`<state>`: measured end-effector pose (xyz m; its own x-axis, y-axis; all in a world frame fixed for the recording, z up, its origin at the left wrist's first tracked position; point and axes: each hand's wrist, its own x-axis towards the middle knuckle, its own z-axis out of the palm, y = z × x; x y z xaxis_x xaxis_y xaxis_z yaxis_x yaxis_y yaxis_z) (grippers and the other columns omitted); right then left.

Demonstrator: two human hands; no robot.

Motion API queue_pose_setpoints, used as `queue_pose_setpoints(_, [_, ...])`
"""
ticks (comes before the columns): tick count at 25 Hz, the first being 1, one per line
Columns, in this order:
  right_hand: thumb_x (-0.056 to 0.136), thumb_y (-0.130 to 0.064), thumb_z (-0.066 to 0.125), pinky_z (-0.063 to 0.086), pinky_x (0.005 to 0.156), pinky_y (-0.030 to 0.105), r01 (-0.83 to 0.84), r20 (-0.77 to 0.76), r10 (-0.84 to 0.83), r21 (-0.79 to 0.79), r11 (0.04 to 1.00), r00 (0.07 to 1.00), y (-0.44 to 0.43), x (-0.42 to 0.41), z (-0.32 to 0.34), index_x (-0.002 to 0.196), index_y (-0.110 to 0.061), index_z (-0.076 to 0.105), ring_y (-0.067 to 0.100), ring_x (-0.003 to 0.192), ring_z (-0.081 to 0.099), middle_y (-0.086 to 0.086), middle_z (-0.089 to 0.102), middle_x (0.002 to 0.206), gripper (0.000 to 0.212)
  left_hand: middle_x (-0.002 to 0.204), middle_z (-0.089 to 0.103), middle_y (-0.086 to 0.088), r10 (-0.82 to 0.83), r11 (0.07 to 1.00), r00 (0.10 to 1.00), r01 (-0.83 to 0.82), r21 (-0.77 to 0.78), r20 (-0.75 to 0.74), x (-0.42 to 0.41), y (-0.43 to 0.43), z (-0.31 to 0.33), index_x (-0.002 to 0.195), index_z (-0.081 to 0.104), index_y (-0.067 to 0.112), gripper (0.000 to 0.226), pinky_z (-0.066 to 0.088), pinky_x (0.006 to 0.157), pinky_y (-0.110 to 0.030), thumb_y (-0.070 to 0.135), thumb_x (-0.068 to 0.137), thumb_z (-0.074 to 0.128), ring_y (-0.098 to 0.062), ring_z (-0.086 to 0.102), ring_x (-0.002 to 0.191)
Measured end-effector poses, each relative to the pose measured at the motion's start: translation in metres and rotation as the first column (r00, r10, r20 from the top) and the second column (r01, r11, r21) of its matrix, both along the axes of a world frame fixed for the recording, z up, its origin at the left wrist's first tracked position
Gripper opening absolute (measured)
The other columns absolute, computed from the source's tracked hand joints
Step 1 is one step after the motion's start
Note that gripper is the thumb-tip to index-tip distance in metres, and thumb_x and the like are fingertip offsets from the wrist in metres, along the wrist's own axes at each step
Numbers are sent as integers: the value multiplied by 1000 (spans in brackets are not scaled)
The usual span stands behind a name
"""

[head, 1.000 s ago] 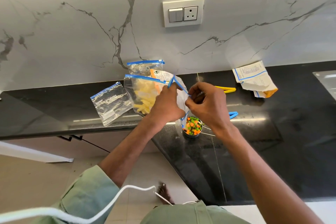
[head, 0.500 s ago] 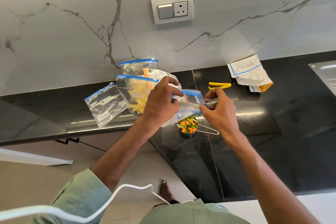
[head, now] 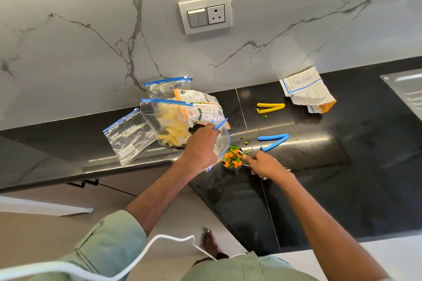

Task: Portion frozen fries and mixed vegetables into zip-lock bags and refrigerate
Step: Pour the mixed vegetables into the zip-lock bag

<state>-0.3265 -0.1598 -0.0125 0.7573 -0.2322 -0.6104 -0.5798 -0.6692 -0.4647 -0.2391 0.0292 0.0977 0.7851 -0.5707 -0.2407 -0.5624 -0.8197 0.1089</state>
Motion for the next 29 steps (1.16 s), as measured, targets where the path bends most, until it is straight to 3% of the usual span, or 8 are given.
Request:
queue_pose_setpoints(2, [111,-42,45,46,72,35,18,54,-30,205,979,998,-2,-3,-7,87,-22,71,13,65,54,11,68,79,40,140,48,-2,25,1000,999,-25,-3,-30,0,2,-10,140,57,13,72,53,93,-43,11,73,84,-27,55,125])
queue_pose_setpoints(7, [109,-37,51,54,96,41,238,183,-327,387,891,927,-9,-25,-11,98,-21,77,24,102,73,12,78,97,32,131,51,-3,51,998,995,-54,-24,-87,0,9,-33,136,57,10,69,55,87,-44,12,71,81,-29,61,114])
queue_pose_setpoints(10, [110,-30,50,52,76,19,310,238,-486,522,794,841,-9,-29,23,102,-16,76,-1,80,69,-6,77,86,31,128,55,-4,35,993,987,-52,-106,-157,-4,6,-45,129,61,9,64,56,89,-44,17,69,81,-29,64,110])
queue_pose_setpoints(12, [111,-30,48,41,55,11,282,272,-488,550,786,829,-4,-26,47,96,-12,75,-4,56,54,-12,65,67,36,125,59,-4,19,983,978,-57,-177,-206,-8,-1,-50,126,64,13,61,58,86,-42,19,68,81,-27,65,107])
queue_pose_setpoints(14, [111,-31,48,37,49,12,254,278,-476,572,780,834,1,-23,58,95,-10,74,-2,52,49,-11,62,64,37,120,64,-6,39,967,964,-102,-233,-262,-11,-7,-52,126,62,13,61,57,82,-38,15,68,82,-27,66,103])
queue_pose_setpoints(20, [108,-29,52,62,67,28,325,154,-585,707,628,796,6,-25,68,103,-11,71,16,99,73,6,75,96,27,118,67,4,104,873,868,-313,-373,-485,-12,-7,-56,128,62,16,57,47,85,-27,10,75,82,-12,62,109])
queue_pose_setpoints(25, [111,-31,47,60,67,29,319,96,-577,754,574,811,9,-27,70,99,-7,70,21,98,78,6,80,95,36,116,71,4,141,772,778,-473,-423,-613,-11,-5,-58,122,68,17,48,49,102,-37,4,77,78,-10,63,115])
queue_pose_setpoints(29, [112,-33,43,58,61,26,313,68,-581,789,529,811,12,-25,69,95,-5,66,25,96,78,16,78,102,40,110,74,6,91,749,754,-482,-454,-650,-9,-6,-56,117,68,20,49,53,100,-44,5,71,78,-11,67,112])
